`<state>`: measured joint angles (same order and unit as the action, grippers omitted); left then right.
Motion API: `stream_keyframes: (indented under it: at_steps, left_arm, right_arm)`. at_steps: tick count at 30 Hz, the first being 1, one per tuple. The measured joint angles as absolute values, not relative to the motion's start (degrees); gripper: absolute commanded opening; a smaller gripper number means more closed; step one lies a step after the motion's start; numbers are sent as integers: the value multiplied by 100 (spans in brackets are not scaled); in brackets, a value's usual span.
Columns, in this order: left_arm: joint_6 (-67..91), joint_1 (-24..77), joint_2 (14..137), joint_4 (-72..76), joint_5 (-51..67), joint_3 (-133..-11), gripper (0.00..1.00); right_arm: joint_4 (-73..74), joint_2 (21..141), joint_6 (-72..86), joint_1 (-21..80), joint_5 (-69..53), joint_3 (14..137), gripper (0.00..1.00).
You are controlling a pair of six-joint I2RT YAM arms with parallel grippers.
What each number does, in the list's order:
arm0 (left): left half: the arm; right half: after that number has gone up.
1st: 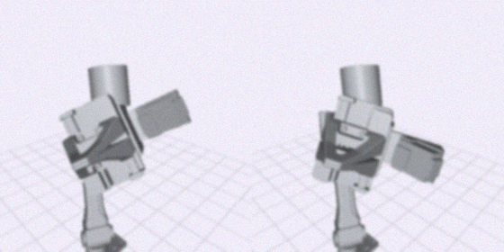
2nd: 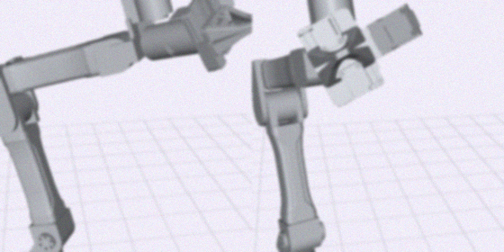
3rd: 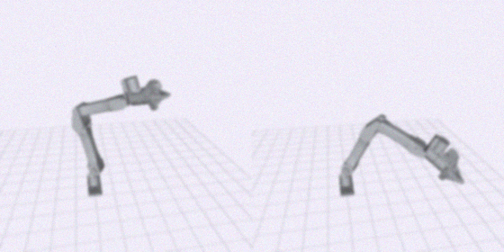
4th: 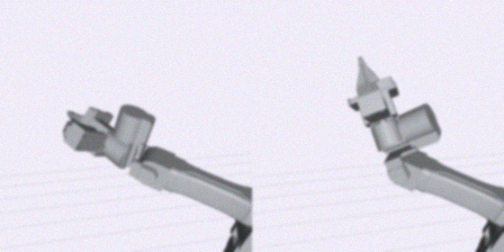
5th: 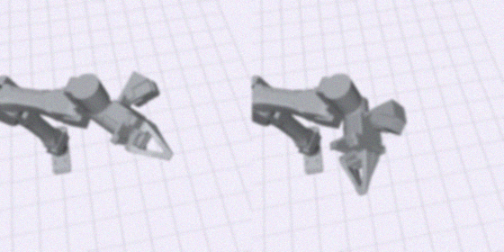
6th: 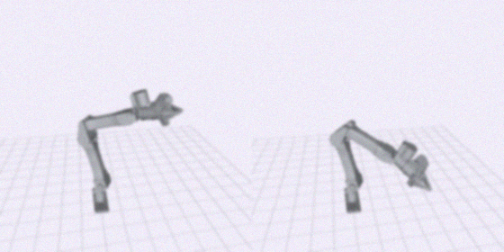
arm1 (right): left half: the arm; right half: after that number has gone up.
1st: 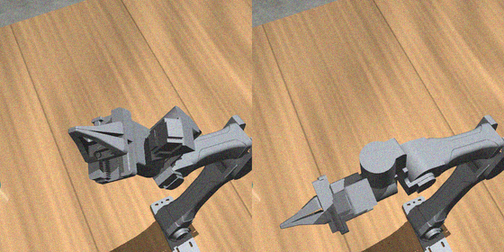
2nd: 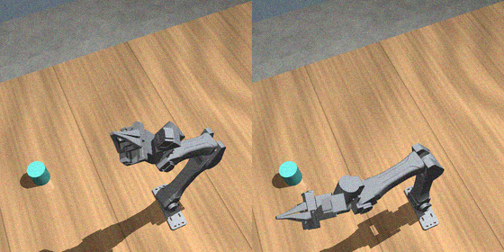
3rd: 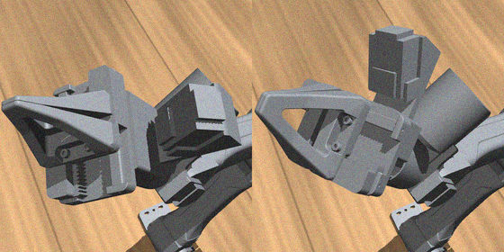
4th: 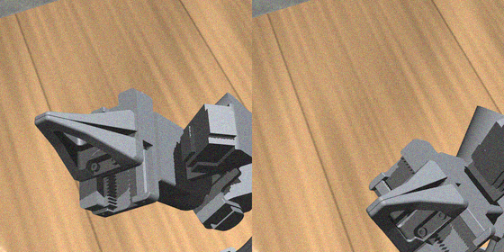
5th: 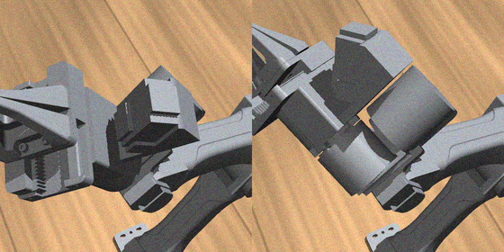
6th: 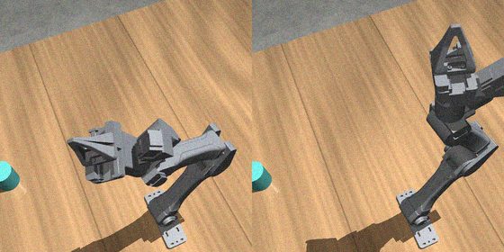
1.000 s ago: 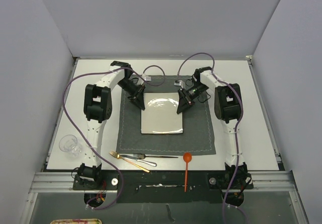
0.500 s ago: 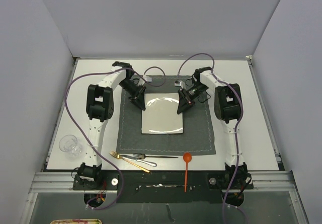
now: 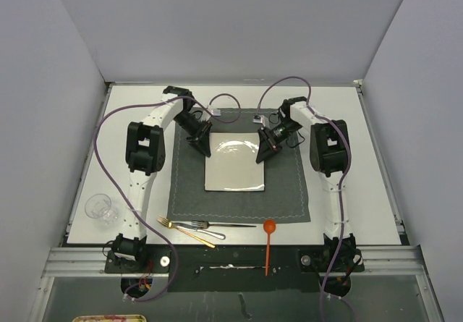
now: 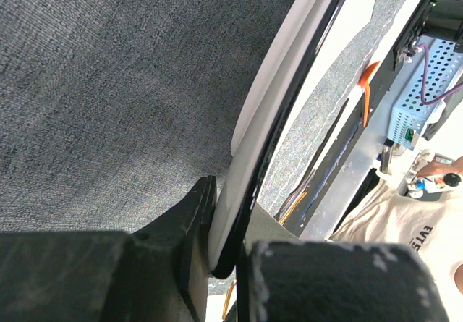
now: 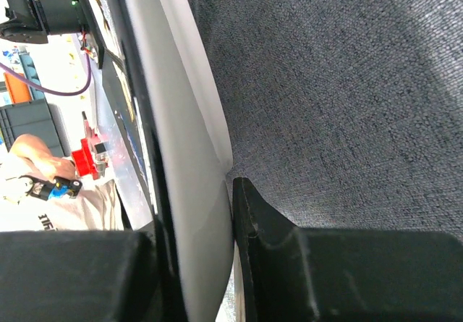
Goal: Set the dinner table for one person
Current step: Place the plate on the napkin.
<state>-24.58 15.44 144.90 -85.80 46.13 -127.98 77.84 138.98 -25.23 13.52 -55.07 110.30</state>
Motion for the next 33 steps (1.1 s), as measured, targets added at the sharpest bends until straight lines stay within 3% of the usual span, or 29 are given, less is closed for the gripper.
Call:
stream_keyframes:
  at_steps: [33]
  left_arm:
    - [-2331, 1562, 14737, -8674, 4639, -13002, 0]
  right_arm:
    - [7830, 13898, -2217, 1341, -5317, 11021, 0]
